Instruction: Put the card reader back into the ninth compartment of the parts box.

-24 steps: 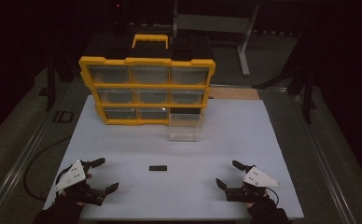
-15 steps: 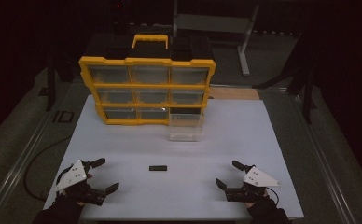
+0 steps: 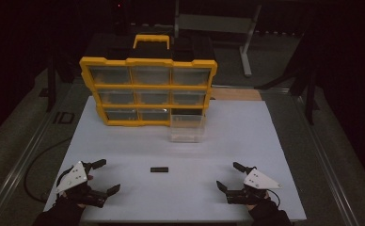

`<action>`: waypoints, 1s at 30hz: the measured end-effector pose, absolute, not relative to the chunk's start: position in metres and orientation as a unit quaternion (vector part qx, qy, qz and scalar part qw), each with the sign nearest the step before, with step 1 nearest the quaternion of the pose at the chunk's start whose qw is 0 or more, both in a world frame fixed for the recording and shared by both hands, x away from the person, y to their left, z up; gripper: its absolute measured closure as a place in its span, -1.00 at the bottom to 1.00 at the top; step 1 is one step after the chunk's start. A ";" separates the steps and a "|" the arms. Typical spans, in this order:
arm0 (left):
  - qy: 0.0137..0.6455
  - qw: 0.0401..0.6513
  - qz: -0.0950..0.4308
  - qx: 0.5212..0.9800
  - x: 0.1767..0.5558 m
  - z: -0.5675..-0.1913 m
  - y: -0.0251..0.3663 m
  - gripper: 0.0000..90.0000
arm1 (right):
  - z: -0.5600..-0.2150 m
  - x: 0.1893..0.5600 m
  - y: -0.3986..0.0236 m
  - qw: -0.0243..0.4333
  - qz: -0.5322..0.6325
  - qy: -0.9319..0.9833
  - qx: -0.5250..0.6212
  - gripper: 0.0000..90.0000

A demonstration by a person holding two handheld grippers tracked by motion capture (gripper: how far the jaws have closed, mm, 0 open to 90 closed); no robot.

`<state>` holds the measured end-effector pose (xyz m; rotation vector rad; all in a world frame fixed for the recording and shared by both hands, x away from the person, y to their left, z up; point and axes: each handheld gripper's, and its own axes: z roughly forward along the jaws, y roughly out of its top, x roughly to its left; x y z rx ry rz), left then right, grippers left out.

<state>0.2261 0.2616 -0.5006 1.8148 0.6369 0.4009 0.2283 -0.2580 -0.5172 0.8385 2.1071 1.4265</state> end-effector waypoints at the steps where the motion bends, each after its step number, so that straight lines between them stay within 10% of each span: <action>1: 0.270 0.557 0.169 0.767 0.226 -0.500 0.262 -0.99 | -0.517 0.228 -0.258 0.229 0.518 0.766 0.305 -0.80; 30: 0.244 0.546 0.147 0.788 0.243 -0.467 0.251 -0.99 | -0.517 0.228 -0.253 0.232 0.521 0.766 0.298 -0.80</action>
